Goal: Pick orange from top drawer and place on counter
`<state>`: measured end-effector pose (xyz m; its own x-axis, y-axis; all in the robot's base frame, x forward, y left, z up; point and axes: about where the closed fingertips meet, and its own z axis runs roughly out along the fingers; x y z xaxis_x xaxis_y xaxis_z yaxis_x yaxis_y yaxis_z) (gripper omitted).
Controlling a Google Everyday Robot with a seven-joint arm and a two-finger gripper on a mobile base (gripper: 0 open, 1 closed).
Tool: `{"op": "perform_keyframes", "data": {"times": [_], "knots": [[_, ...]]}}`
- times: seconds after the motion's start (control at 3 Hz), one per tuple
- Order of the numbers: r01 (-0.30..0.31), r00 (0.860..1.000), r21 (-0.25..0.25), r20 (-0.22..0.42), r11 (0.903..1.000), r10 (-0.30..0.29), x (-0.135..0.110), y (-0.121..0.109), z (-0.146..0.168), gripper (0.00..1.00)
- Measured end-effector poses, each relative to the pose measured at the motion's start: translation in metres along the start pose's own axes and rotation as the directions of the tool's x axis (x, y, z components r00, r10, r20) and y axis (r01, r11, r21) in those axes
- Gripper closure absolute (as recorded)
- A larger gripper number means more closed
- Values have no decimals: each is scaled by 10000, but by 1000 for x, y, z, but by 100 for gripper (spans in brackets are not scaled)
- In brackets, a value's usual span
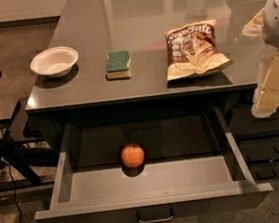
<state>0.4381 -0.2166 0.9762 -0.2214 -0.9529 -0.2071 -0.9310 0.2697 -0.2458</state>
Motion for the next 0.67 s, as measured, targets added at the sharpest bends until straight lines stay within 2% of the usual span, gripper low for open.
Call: {"op": "perform_keyframes", "data": {"times": [0.33,0.67], "knots": [[-11,9999,38,106,10000,11,-2,1,1,0],[-200,9984,-283,528,9994,215,-7,8,17,0]]}}
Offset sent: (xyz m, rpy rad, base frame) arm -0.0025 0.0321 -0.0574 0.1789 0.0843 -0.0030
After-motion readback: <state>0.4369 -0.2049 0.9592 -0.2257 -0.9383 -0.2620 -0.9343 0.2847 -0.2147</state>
